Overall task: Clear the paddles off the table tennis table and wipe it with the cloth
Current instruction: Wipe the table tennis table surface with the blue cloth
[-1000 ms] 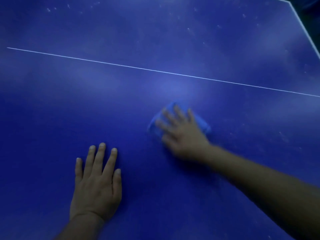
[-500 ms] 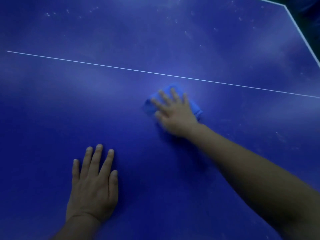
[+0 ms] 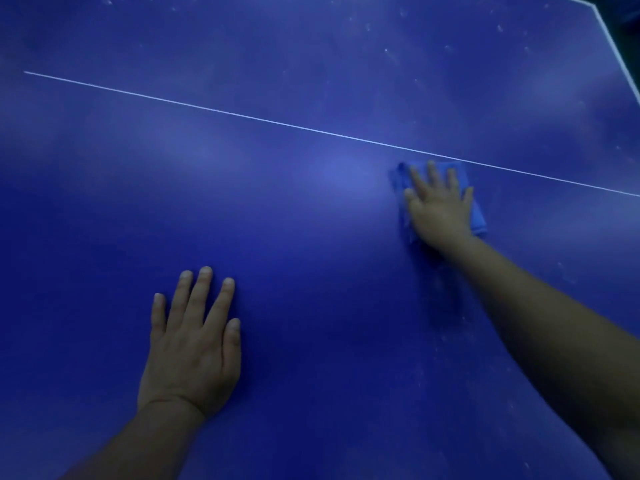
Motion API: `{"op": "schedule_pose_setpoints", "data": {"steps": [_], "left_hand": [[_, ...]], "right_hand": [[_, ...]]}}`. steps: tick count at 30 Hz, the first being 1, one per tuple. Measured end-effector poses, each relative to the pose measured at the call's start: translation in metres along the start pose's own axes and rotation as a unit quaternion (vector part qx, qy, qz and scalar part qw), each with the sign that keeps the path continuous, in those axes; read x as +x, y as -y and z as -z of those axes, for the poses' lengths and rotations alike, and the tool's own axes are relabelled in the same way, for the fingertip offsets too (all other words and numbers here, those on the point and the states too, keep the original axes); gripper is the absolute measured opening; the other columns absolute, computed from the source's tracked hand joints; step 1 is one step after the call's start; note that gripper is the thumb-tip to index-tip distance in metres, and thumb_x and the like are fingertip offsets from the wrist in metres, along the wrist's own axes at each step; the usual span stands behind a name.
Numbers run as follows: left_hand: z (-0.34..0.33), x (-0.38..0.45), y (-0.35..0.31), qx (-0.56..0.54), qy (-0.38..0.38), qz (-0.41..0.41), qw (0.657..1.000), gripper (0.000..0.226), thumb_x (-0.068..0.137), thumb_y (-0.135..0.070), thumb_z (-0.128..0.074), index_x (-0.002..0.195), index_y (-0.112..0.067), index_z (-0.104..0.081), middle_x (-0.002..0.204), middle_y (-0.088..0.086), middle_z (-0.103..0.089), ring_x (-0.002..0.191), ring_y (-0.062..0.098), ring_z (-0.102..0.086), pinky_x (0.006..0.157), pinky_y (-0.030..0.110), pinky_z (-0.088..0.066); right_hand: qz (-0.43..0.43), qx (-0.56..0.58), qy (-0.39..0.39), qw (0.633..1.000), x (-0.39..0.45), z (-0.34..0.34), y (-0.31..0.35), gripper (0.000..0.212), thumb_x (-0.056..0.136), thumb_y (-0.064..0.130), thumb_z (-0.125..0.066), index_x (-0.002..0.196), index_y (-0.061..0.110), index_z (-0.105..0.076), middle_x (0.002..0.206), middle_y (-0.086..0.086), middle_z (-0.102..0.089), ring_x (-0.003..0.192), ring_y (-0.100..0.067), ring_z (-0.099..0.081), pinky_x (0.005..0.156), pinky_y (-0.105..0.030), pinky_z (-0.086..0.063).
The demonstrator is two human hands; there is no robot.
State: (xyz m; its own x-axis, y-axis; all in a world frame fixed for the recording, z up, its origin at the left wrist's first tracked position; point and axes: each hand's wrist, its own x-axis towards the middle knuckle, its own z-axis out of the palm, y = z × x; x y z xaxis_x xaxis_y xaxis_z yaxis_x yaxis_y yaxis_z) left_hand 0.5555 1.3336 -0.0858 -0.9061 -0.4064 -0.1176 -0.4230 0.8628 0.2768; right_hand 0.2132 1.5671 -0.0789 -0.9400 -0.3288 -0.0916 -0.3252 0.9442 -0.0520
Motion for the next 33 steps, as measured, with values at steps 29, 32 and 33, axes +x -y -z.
{"op": "schedule_pose_setpoints", "data": {"steps": [29,32,33], "left_hand": [[-0.002,0.001,-0.001,0.003,-0.018,0.004,1.000,0.067,0.096,-0.045,-0.019,0.155,-0.017,-0.035,0.165,0.009,-0.021,0.154,0.026,-0.009,0.124,0.053,-0.002],[-0.005,0.001,0.001,0.004,-0.025,0.004,1.000,0.065,0.097,-0.044,-0.022,0.155,-0.017,-0.035,0.165,0.009,-0.022,0.154,0.027,-0.009,0.124,0.053,-0.001],[-0.006,0.001,0.002,0.005,-0.026,0.004,1.000,0.064,0.097,-0.043,-0.023,0.155,-0.017,-0.035,0.165,0.010,-0.022,0.154,0.027,-0.009,0.124,0.053,-0.001]], "right_hand": [[0.152,0.001,-0.011,0.988,-0.062,0.001,-0.028,0.061,0.097,0.052,-0.030,0.154,0.031,-0.035,0.163,-0.006,-0.029,0.151,-0.038,-0.021,0.113,-0.068,-0.020],[0.036,0.021,-0.011,0.999,-0.070,-0.004,-0.019,0.058,0.102,0.052,-0.030,0.156,0.034,-0.030,0.167,0.002,-0.019,0.154,-0.032,-0.010,0.119,-0.063,-0.009],[0.077,0.009,-0.020,0.997,-0.096,-0.011,-0.013,0.060,0.099,0.053,-0.029,0.155,0.032,-0.033,0.166,-0.001,-0.022,0.153,-0.035,-0.013,0.118,-0.065,-0.011]]}}
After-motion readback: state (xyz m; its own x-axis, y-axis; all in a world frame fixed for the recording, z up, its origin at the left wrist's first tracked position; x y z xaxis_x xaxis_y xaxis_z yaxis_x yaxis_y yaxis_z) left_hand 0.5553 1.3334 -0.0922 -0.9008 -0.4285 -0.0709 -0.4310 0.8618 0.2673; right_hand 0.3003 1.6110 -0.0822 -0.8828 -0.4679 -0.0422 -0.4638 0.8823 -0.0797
